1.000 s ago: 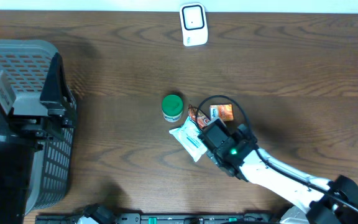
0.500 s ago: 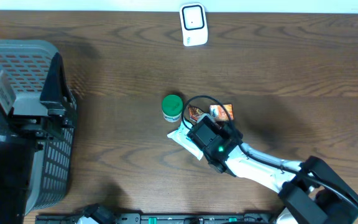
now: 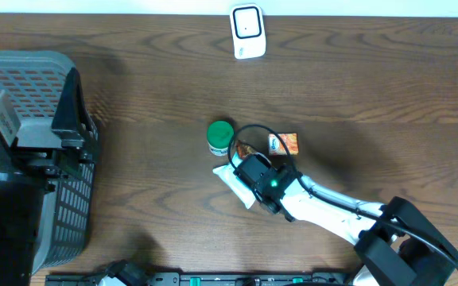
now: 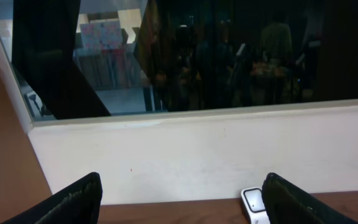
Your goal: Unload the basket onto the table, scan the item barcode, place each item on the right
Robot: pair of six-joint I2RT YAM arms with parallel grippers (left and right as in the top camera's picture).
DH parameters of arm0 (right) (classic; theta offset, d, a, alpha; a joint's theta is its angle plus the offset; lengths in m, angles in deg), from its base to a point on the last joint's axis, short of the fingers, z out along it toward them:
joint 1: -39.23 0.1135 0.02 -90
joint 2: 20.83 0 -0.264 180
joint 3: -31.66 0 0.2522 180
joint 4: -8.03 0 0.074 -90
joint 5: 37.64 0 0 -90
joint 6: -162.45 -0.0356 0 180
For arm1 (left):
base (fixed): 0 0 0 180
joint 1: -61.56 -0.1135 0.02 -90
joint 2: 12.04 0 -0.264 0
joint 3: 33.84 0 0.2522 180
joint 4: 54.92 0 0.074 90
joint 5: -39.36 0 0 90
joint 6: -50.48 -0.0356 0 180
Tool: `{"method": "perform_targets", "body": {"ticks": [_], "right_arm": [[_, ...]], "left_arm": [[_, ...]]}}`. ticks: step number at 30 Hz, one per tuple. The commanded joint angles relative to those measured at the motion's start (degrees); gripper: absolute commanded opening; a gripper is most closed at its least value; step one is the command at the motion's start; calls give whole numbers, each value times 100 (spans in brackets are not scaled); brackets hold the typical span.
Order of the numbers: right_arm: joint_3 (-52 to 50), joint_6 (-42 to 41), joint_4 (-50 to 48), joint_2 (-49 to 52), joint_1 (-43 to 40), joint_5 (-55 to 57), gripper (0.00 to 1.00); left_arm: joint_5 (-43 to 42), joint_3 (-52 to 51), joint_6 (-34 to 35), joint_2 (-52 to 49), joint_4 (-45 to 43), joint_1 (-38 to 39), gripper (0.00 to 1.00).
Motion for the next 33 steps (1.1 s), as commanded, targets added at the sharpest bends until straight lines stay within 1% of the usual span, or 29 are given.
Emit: {"method": "perform_targets", "body": {"ticks": [1, 5, 12, 18, 21, 25, 30, 33], "right_arm": [[476, -140, 411, -317, -166, -1871, 1], [695, -9, 780, -706, -503, -3451, 1], [614, 57, 1038, -778, -1655, -5066, 1], [570, 35, 1453, -756, -2647, -5547, 1], [455, 35, 1517, -752, -3010, -6190, 1], [120, -9, 1506, -752, -3239, -6620, 1], [-564, -505, 1182, -752, -3272, -6629, 1], [-929, -654, 964, -752, -3272, -6634, 1]], "left_arm": [[72, 9, -37, 48, -7, -2, 82], [72, 9, -37, 48, -7, -2, 82], [70, 9, -35, 48, -7, -2, 82], [70, 9, -35, 50, -9, -2, 82], [70, 9, -35, 50, -9, -2, 82], [70, 9, -33, 50, -7, -2, 82], [70, 9, -33, 50, -7, -2, 82], [68, 9, -17, 50, -7, -2, 82]]}}
